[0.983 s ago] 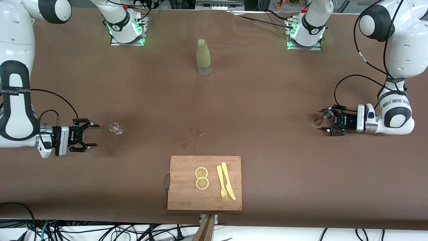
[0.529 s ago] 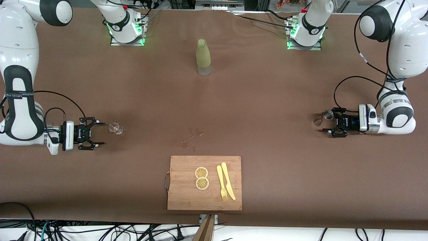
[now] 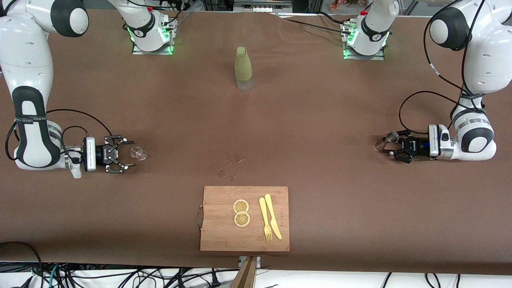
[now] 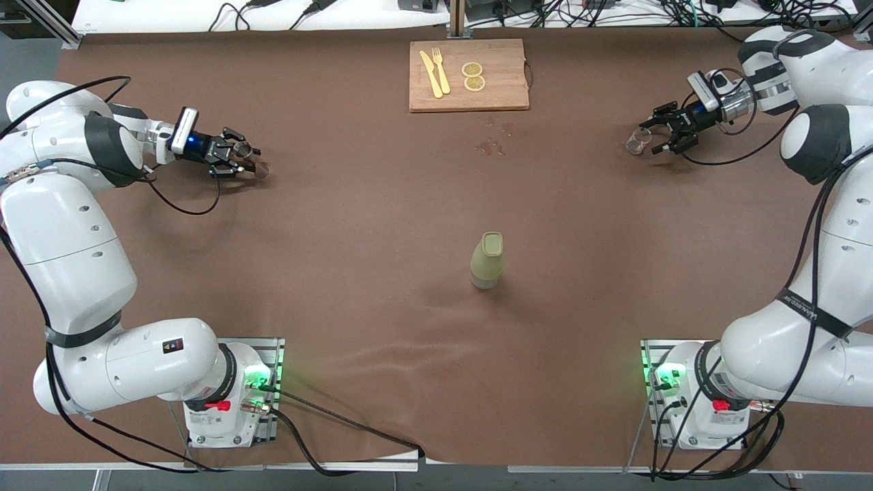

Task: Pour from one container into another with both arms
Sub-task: 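Grasp the glass beaker with the right gripper while the left gripper grasps the jigger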

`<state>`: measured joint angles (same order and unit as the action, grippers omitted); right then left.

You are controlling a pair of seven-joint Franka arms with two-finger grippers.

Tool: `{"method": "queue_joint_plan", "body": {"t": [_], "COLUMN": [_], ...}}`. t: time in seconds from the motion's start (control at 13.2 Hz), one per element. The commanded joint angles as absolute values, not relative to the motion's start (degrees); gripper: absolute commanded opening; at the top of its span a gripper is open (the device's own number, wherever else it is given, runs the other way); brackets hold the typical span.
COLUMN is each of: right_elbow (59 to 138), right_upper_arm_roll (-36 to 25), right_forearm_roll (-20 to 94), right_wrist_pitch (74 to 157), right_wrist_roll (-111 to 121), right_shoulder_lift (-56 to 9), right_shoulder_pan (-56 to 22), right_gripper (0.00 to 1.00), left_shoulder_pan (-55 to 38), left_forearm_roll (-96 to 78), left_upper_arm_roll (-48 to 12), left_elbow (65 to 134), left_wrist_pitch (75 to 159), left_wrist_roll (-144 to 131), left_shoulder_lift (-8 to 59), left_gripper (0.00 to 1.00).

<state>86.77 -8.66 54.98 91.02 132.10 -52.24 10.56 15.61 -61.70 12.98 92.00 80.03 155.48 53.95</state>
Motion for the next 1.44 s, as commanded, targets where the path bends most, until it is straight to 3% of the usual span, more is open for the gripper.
{"method": "queue_joint_plan", "body": {"t": [0.0,0.15,0.53,0.68,1.36], "right_elbow": [87.3,87.5,87.5,87.5,88.7], "right_upper_arm_roll": [-9.1,-9.1,-8.9,-8.7,-8.3], "right_forearm_roll": [58.0,59.1,62.5,63.5,67.7], "right_wrist_pitch": [89.8,89.3,88.7,88.6,87.6], "right_wrist_roll": [135.6,136.3,137.8,138.8,141.8], "right_shoulder_lift": [-53.3,-54.0,-55.6,-56.2,-58.0], "right_shoulder_pan": [10.6,10.6,10.3,10.2,9.4], "right_gripper": [1.00,1.00,1.00,1.00,0.99], "left_shoulder_pan": [15.3,15.2,15.2,15.2,14.9], "left_forearm_roll": [-63.1,-63.1,-63.2,-64.1,-63.9], "left_upper_arm_roll": [14.0,14.1,14.1,14.1,14.4], "left_elbow": [91.5,91.6,91.8,91.7,90.8], "left_wrist_pitch": [78.1,77.7,77.8,77.9,76.3], "left_wrist_roll": [159.9,159.9,161.5,163.6,158.9], "left_shoulder_lift": [54.7,54.7,54.8,55.1,53.4], "left_gripper": [0.47,0.45,0.24,0.02,0.00]}}
